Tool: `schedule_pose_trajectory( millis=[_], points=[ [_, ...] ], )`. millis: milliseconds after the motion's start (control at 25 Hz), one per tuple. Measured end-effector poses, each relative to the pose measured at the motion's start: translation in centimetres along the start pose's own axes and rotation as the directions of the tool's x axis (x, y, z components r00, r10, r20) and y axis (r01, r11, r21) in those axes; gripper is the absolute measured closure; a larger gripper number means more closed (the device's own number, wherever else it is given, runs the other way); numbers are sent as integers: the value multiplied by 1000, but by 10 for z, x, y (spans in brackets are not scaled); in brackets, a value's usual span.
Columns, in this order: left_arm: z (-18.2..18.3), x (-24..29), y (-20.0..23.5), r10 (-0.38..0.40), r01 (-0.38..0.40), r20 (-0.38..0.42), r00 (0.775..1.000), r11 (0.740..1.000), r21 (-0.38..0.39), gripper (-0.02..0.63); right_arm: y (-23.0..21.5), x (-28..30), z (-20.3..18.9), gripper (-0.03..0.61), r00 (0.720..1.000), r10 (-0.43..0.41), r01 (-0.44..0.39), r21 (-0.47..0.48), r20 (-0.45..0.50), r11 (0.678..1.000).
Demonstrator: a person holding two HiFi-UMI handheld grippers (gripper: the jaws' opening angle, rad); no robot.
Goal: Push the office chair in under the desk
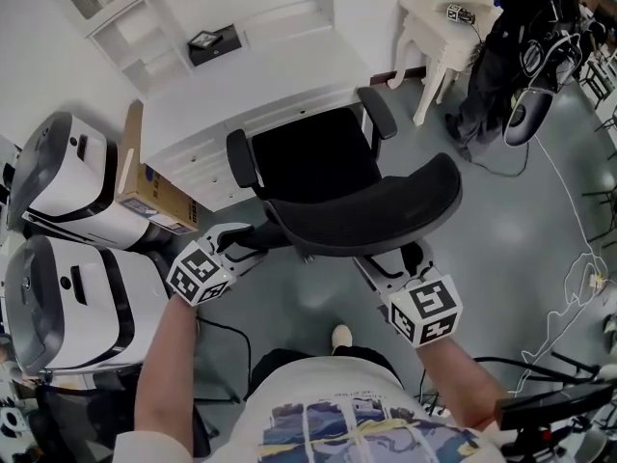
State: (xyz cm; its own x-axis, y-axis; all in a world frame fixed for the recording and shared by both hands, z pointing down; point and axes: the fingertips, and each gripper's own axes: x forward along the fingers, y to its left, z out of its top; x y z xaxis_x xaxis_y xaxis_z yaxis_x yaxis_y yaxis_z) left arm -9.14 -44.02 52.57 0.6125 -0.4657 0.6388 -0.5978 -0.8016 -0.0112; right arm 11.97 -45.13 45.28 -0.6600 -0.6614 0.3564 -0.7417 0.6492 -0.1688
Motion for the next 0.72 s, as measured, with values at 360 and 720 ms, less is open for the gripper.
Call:
schedule_pose_trajectory(
  millis=[360,720],
  points=[
    [-4,3,-1,18,-18,2,1000,1000,-9,367,-3,6,-8,241,999,-10,9,-28,-33,1000],
    [3,-30,1,108,-107,115,988,994,-11,354,-7,-15,-14,241,991,-129,129,-15,-39,992]
  ],
)
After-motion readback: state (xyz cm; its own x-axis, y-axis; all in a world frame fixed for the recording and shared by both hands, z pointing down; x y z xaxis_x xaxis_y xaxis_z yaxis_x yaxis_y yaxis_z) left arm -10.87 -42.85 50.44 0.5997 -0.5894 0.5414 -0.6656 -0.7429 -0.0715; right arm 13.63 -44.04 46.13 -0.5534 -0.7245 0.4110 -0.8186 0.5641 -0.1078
